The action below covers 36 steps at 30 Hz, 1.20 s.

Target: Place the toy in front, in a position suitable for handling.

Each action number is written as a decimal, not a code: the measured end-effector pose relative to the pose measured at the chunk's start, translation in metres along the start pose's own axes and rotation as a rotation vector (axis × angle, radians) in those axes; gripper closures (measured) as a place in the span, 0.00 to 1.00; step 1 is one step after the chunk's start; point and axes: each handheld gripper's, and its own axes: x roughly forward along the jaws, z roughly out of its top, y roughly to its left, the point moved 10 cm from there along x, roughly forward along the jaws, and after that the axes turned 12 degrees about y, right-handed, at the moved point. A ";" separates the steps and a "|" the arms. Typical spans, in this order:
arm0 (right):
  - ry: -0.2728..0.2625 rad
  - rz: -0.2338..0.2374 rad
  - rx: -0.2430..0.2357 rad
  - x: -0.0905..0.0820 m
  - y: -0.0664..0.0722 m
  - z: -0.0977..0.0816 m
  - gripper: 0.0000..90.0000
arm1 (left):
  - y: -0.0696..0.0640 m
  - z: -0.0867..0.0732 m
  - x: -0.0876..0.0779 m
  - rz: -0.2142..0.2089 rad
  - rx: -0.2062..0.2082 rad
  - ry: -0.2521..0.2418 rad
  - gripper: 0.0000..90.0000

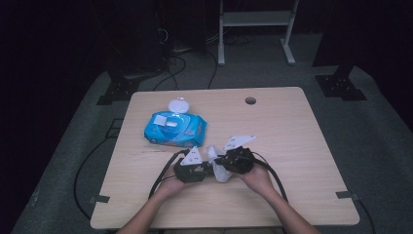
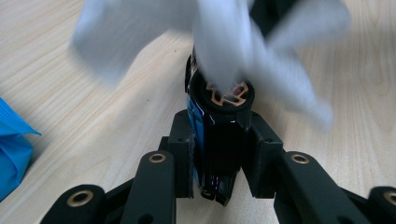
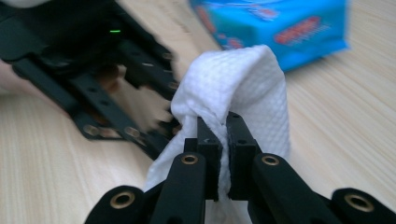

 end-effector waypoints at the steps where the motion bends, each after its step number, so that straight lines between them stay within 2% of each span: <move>1: -0.001 -0.015 -0.025 0.001 0.003 0.003 0.95 | 0.000 0.000 0.000 -0.011 -0.021 -0.003 0.75; 3: 0.011 -0.009 -0.040 0.001 0.003 0.004 0.95 | 0.002 -0.001 0.000 -0.022 -0.032 -0.010 0.75; 4: 0.013 -0.016 -0.029 -0.001 -0.001 0.002 0.95 | 0.002 -0.001 0.000 -0.021 -0.027 -0.010 0.75; 7: 0.044 -0.112 -0.005 -0.010 -0.024 -0.010 0.95 | 0.002 0.000 0.001 -0.024 -0.033 -0.014 0.75; 10: 0.026 -0.102 0.054 -0.015 -0.033 -0.015 0.95 | 0.002 0.001 0.001 -0.021 -0.037 -0.011 0.75; 12: 0.019 -0.087 0.046 -0.010 -0.027 -0.011 0.95 | 0.002 0.001 0.002 -0.016 -0.038 -0.010 0.75; 15: -0.013 0.008 0.024 -0.001 -0.004 -0.001 0.95 | 0.001 0.000 0.001 -0.008 -0.020 -0.002 0.75; 16: -0.010 0.006 0.005 0.001 0.000 0.001 0.95 | 0.001 0.000 0.001 -0.012 -0.027 -0.007 0.75; 18: 0.002 -0.014 -0.020 0.000 0.000 0.002 0.95 | 0.002 0.000 0.001 -0.018 -0.031 -0.007 0.76; 19: 0.009 -0.037 -0.022 -0.003 -0.004 0.000 0.95 | 0.002 -0.001 0.000 -0.019 -0.036 -0.007 0.76; 20: 0.019 -0.083 -0.025 -0.006 -0.011 -0.003 0.95 | 0.003 -0.001 0.000 -0.020 -0.038 -0.010 0.76; 21: 0.040 -0.150 -0.038 -0.010 -0.023 -0.009 0.95 | 0.003 -0.001 0.000 -0.022 -0.038 -0.009 0.76; 23: 0.032 -0.173 -0.005 -0.019 -0.038 -0.018 0.95 | 0.003 -0.001 -0.001 -0.021 -0.037 -0.010 0.77; 26: 0.046 -0.262 0.036 -0.030 -0.060 -0.031 0.95 | 0.003 -0.001 0.000 -0.020 -0.034 -0.010 0.77; 28: 0.026 -0.221 0.073 -0.031 -0.060 -0.034 0.95 | 0.003 -0.001 0.000 -0.020 -0.034 -0.009 0.77; 31: -0.005 -0.164 0.060 -0.025 -0.046 -0.026 0.95 | 0.004 -0.001 0.000 -0.020 -0.040 -0.007 0.77; 33: -0.028 -0.047 0.055 -0.019 -0.028 -0.019 0.95 | 0.004 -0.001 0.000 -0.020 -0.043 -0.008 0.77; 34: -0.028 -0.032 0.043 -0.017 -0.023 -0.017 0.95 | 0.004 -0.001 0.000 -0.017 -0.041 -0.007 0.77; 35: -0.011 -0.068 0.007 -0.015 -0.022 -0.017 0.95 | 0.004 -0.001 -0.001 -0.016 -0.036 -0.008 0.77; 36: -0.003 -0.094 -0.009 -0.017 -0.025 -0.017 0.95 | 0.004 -0.001 -0.001 -0.011 -0.024 -0.006 0.77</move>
